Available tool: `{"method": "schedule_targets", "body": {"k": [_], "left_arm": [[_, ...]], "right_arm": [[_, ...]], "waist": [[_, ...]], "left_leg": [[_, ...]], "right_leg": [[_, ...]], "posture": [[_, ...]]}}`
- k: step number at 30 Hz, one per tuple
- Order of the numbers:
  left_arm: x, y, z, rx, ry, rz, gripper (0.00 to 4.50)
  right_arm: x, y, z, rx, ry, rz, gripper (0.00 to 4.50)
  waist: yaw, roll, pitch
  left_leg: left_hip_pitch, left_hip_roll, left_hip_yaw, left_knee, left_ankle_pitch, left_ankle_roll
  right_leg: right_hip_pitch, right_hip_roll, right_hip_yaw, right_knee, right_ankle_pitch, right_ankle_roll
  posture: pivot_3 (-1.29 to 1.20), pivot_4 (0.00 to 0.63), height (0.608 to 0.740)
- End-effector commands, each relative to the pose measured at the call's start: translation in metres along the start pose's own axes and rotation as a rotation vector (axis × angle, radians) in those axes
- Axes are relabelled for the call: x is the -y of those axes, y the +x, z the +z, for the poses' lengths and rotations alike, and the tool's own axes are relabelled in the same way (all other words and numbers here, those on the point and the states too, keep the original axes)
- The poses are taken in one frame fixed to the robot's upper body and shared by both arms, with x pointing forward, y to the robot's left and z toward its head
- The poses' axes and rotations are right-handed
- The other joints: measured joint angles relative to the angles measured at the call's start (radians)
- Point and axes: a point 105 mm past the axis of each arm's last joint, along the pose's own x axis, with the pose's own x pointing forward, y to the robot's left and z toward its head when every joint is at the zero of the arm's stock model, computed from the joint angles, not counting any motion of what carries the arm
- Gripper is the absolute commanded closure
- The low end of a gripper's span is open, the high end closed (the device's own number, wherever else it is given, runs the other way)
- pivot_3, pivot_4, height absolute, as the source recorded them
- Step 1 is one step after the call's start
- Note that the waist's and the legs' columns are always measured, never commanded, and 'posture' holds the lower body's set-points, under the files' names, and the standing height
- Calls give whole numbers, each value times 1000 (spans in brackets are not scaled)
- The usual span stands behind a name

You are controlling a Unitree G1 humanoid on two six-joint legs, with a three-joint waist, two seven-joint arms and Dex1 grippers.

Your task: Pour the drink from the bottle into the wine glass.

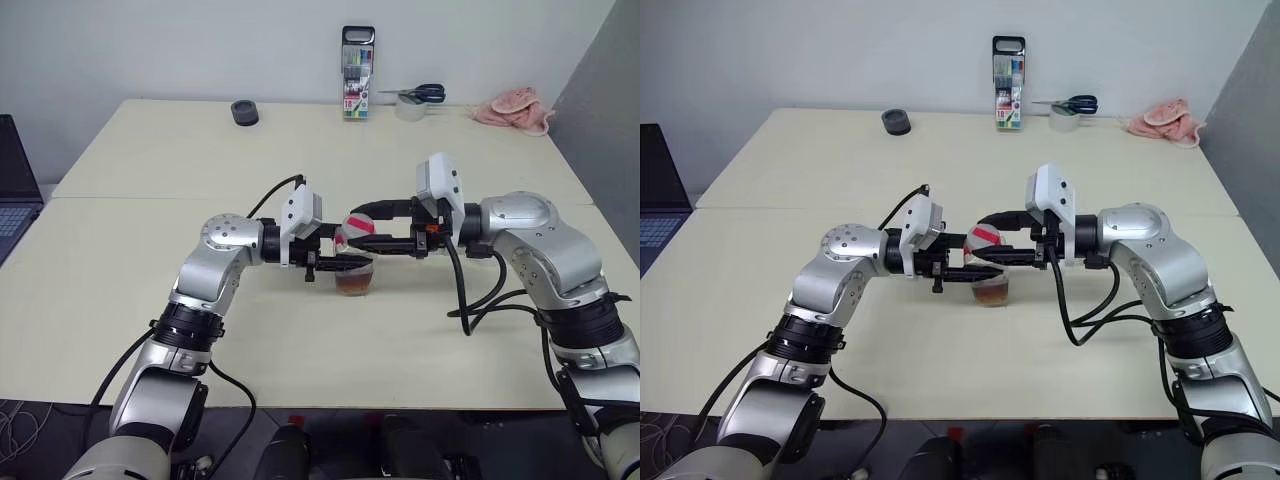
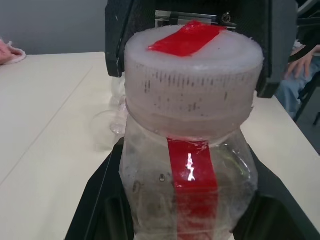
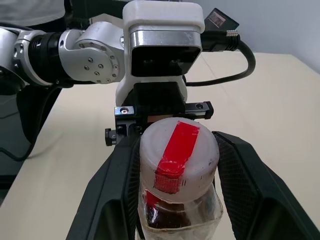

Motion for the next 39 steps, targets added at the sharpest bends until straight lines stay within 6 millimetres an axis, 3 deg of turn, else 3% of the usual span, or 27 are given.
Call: {"method": "schedule_targets", "body": {"k": [1,3,6,9,14,20,29,32,37,39], "left_arm": [[-12,-8,15,46,25,78,2649],[-15,-8,14,44,16,97,2650],[-19,-9,14,46,10,124,2650],[-24,-10,15,46,12,148,2650],[-29,-8,15,39,22,159,2650],[-33,-2,15,32,39,151,2650],[-33,0,12,28,49,145,2650],[-32,0,11,27,51,147,2650],[-31,0,11,26,51,148,2650],[-31,-1,10,24,51,147,2651]], "right_arm": [[17,-13,12,58,-50,-174,1878],[20,-20,17,61,-90,-251,1257],[6,-25,21,74,-93,-317,191],[-9,-23,16,99,-58,-418,185],[-7,-8,8,152,-6,-685,185],[-5,16,8,173,-6,-763,185],[5,21,10,204,4,-796,185],[6,24,7,195,28,-790,811],[6,27,4,184,36,-783,2484],[5,28,5,189,35,-778,2648]], "waist": [[1,0,0],[1,0,0],[6,0,0],[9,0,0],[2,0,0],[-4,0,0],[-9,0,0],[-11,0,0],[-12,0,0],[-12,0,0]], "left_leg": [[-1,0,-1,0,0,0],[-3,0,-1,1,1,-1],[-5,0,-1,0,2,-3],[-7,0,-1,0,2,-4],[-8,0,2,1,2,-4],[-7,0,2,1,3,-4],[-7,0,2,1,3,-4],[-7,0,2,1,3,-4],[-7,0,1,1,3,-4],[-7,0,1,1,3,-4]], "right_leg": [[-1,0,0,0,0,0],[-3,-1,0,1,0,0],[-5,0,-1,1,0,0],[-7,-1,0,1,0,0],[-12,0,3,6,0,0],[-13,1,3,10,0,0],[-13,1,3,10,0,0],[-13,1,3,10,0,0],[-13,1,3,10,0,0],[-13,1,3,10,0,0]], "posture": [[0,150,740],[0,150,740],[0,150,740],[0,150,740],[0,150,740],[0,150,740],[0,150,740],[0,150,740],[0,150,740],[0,150,740]]}}
